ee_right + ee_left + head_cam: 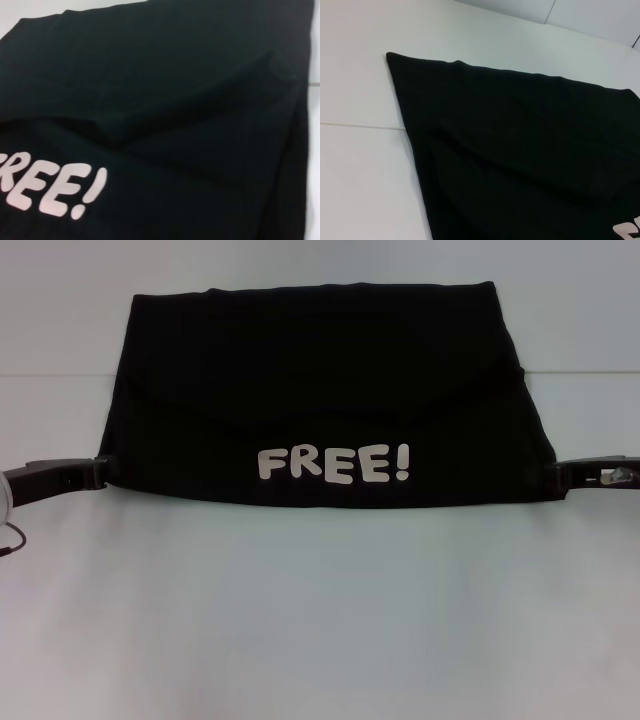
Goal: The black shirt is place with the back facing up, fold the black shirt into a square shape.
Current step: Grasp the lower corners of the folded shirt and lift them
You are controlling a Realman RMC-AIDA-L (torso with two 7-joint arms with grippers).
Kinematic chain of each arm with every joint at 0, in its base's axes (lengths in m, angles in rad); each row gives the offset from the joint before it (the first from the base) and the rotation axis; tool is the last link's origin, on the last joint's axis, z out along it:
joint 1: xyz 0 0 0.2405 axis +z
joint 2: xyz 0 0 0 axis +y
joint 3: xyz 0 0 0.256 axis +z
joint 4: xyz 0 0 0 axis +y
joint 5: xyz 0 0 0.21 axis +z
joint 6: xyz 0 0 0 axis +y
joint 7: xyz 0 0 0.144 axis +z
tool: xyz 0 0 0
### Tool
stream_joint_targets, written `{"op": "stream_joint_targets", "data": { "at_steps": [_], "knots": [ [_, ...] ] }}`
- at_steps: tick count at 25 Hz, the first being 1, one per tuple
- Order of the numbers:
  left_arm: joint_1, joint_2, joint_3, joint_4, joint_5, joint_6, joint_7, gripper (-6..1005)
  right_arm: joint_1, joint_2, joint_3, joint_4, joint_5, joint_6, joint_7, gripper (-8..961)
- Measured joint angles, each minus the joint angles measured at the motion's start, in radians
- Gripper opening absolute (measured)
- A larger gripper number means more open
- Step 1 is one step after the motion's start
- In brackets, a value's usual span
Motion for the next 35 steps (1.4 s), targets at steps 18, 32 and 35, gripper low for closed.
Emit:
{"op": "stream_joint_targets", "data": {
  "at_steps": [18, 32, 35],
  "knots": [
    [0.006, 0.000, -0.008, -0.002, -0.003, 0.004, 0.000, 0, -0.035, -0.008, 0.007, -0.017, 0.017, -0.066, -0.031, 1],
    [0.107, -0.006, -0.119, 0.120, 0.001, 0.310, -0.080, 1, -0.209, -0.046, 0.108, -0.094, 0.135, -0.384, -0.185, 0],
    [0.143, -0.010, -0.142, 0.146, 0.009, 0.425, -0.080, 1, -0.244, -0.055, 0.156, -0.094, 0.135, -0.476, -0.243, 0]
  ]
}}
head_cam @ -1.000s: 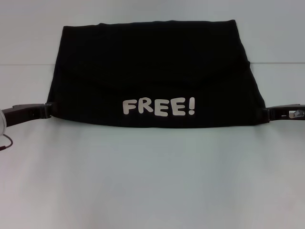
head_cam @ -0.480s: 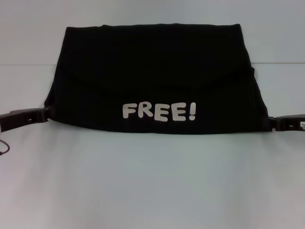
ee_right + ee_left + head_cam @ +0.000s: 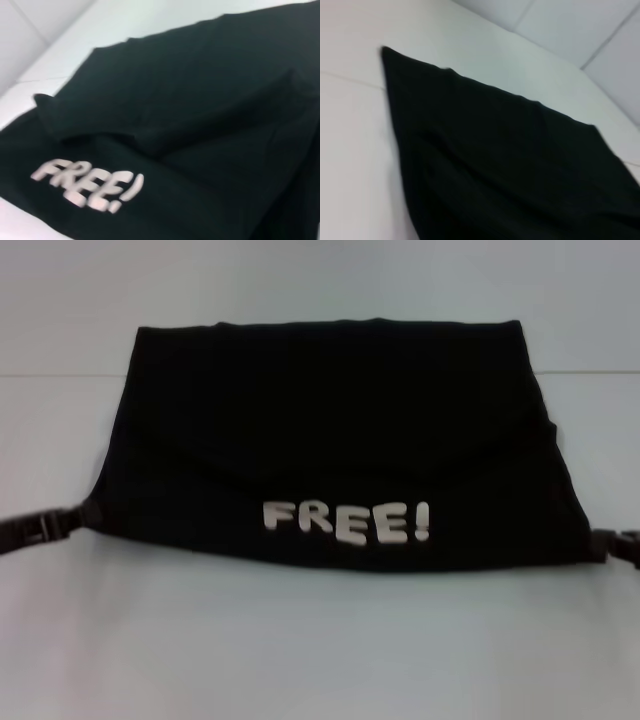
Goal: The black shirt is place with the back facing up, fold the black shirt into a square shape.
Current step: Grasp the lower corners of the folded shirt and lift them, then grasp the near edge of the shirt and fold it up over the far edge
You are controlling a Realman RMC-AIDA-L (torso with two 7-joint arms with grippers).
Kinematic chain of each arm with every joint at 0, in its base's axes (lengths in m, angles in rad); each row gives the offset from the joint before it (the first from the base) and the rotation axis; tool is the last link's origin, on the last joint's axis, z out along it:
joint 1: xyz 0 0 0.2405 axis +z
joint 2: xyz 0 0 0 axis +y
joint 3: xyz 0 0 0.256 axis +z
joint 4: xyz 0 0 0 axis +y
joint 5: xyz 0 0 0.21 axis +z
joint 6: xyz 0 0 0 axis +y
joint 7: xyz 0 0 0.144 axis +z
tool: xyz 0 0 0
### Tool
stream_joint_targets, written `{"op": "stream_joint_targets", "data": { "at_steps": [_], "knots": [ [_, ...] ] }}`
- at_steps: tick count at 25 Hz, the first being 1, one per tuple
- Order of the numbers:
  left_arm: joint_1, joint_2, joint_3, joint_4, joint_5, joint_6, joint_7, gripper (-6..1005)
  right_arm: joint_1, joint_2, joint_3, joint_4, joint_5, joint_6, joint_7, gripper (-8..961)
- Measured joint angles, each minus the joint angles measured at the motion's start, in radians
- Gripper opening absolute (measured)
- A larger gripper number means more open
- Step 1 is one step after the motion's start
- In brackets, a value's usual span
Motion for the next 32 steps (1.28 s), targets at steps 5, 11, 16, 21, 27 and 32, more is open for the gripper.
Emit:
{"op": "stream_joint_targets", "data": {
  "at_steps": [5, 11, 16, 21, 27, 32],
  "knots": [
    [0.045, -0.009, -0.048, 0.034, 0.055, 0.178, 0.000, 1, -0.057, -0.015, 0.028, 0.000, -0.005, -0.129, -0.067, 0],
    [0.097, -0.011, -0.127, 0.055, 0.096, 0.342, 0.010, 0, -0.132, -0.029, 0.028, 0.000, -0.009, -0.240, -0.126, 0],
    [0.140, -0.012, -0.171, 0.072, 0.138, 0.469, 0.035, 0, -0.198, -0.043, 0.042, 0.000, -0.010, -0.308, -0.166, 1],
    [0.170, -0.020, -0.195, 0.089, 0.174, 0.576, 0.056, 1, -0.248, -0.055, 0.056, 0.000, -0.011, -0.394, -0.211, 1],
    [0.190, -0.021, -0.235, 0.093, 0.219, 0.644, 0.045, 1, -0.274, -0.060, 0.072, 0.008, -0.045, -0.450, -0.212, 0],
    [0.151, -0.010, -0.260, 0.073, 0.215, 0.621, -0.001, 1, -0.229, -0.078, 0.126, 0.006, -0.062, -0.474, -0.188, 0]
  ]
}}
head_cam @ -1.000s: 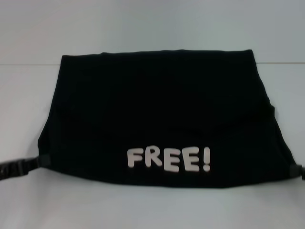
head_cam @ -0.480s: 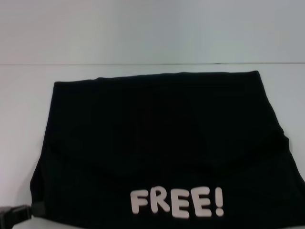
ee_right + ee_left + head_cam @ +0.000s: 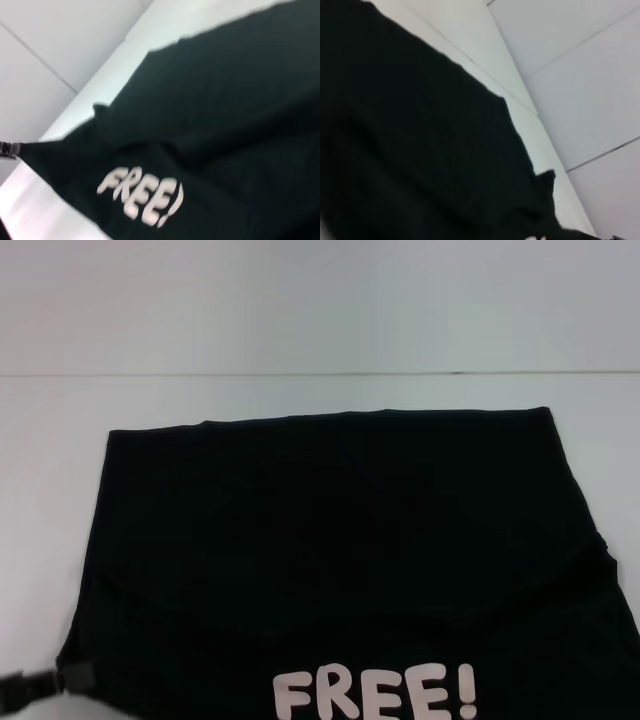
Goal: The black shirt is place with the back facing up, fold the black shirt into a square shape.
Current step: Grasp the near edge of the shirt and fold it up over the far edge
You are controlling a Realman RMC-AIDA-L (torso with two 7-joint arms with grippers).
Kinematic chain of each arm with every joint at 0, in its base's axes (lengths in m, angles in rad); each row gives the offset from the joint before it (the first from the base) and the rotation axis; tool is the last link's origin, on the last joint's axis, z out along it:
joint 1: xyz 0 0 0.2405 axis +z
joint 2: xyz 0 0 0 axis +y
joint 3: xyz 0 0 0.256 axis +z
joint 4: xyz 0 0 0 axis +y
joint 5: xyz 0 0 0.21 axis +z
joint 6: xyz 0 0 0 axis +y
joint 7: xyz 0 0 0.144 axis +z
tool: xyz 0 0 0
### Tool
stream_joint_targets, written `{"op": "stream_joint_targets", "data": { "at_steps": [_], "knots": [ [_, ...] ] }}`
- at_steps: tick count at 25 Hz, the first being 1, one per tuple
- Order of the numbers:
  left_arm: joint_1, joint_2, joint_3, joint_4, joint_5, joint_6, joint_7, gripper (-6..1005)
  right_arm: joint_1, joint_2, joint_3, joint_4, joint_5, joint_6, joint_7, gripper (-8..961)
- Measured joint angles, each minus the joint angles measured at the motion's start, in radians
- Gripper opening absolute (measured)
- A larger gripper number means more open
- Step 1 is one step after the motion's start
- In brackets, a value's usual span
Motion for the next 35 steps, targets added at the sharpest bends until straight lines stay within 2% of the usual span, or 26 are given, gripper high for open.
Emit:
{"op": "stream_joint_targets", "data": {
  "at_steps": [2, 5, 8, 9, 11, 14, 18, 25, 30, 35],
  "knots": [
    [-0.050, 0.012, -0.004, -0.013, -0.001, -0.022, -0.043, 0, 0.042, -0.012, 0.023, 0.003, 0.000, 0.004, 0.017, 0],
    [-0.126, 0.035, -0.004, -0.045, -0.002, -0.080, -0.096, 0, 0.100, -0.020, 0.056, -0.005, 0.001, 0.020, 0.027, 1],
    [-0.219, 0.079, -0.006, -0.120, -0.003, -0.191, -0.134, 0, 0.165, -0.027, 0.088, -0.007, 0.004, 0.074, 0.031, 1],
    [-0.260, 0.102, -0.006, -0.158, -0.003, -0.256, -0.145, 0, 0.182, -0.028, 0.095, -0.005, 0.006, 0.100, 0.033, 1],
    [-0.327, 0.130, -0.004, -0.214, -0.003, -0.371, -0.153, 0, 0.218, -0.028, 0.105, 0.003, 0.007, 0.159, 0.039, 1],
    [-0.404, 0.152, 0.005, -0.276, -0.003, -0.553, -0.153, 0, 0.277, -0.015, 0.106, 0.013, 0.007, 0.271, 0.075, 0],
    [-0.480, 0.152, 0.026, -0.351, -0.003, -0.769, -0.141, 0, 0.349, 0.017, 0.092, 0.049, 0.003, 0.425, 0.118, 0],
    [-0.535, 0.108, 0.138, -0.395, -0.004, -1.063, -0.128, 1, 0.450, 0.062, 0.026, 0.142, 0.001, 0.718, 0.141, 1],
    [-0.543, 0.098, 0.164, -0.396, -0.005, -1.153, -0.124, 3, 0.504, 0.090, -0.006, 0.153, 0.007, 0.850, 0.140, 0],
    [-0.540, 0.099, 0.165, -0.385, -0.031, -1.161, -0.118, 7, 0.548, 0.097, -0.025, 0.153, 0.007, 0.911, 0.139, 1]
  ]
}}
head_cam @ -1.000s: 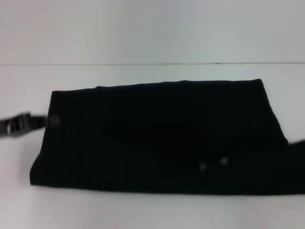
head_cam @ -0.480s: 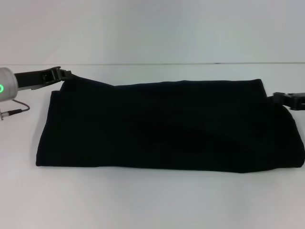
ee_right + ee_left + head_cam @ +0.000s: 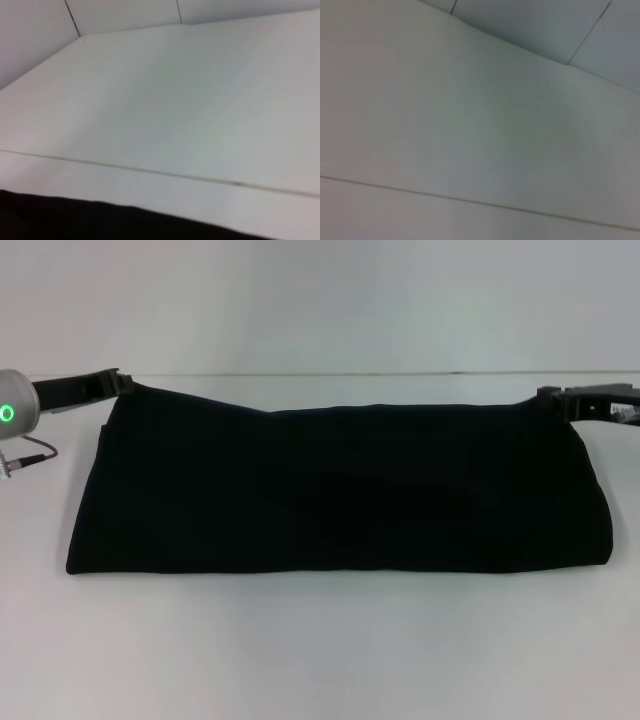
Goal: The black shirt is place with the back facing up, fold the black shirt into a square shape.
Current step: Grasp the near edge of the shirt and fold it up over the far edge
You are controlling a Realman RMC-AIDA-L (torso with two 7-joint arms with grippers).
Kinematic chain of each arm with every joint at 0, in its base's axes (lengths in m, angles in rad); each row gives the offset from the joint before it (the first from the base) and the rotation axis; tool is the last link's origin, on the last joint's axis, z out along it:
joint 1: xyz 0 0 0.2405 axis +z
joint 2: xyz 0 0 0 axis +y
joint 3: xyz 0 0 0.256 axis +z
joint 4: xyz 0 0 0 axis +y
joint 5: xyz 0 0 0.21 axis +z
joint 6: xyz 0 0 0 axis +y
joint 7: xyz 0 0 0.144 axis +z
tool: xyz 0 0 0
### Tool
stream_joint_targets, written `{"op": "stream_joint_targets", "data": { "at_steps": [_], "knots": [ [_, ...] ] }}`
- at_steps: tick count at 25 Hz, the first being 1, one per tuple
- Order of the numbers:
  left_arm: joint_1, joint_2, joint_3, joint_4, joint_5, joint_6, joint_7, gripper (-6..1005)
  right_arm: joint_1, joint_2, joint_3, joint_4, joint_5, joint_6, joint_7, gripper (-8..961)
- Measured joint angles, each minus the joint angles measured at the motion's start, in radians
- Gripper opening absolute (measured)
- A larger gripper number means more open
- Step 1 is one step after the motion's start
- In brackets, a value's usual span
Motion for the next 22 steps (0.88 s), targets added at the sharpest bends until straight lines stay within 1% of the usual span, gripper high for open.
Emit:
{"op": "stream_joint_targets", "data": {
  "at_steps": [1, 5, 12, 22],
  "knots": [
    [0.002, 0.002, 0.000, 0.002, -0.008, -0.001, 0.001, 8, 0.014, 0.000, -0.007, 0.000, 0.000, 0.020, 0.001, 1],
    [0.004, 0.009, 0.000, 0.021, -0.026, 0.007, 0.002, 11, 0.034, 0.000, -0.009, 0.000, 0.000, 0.029, 0.002, 1],
    [0.004, 0.011, 0.001, 0.046, -0.039, -0.002, 0.002, 17, 0.062, -0.010, -0.012, -0.005, -0.002, 0.037, 0.020, 2],
    [0.009, 0.009, 0.002, 0.055, -0.052, -0.053, 0.004, 25, 0.081, -0.012, -0.068, -0.007, 0.000, 0.103, 0.041, 2]
  ]
}}
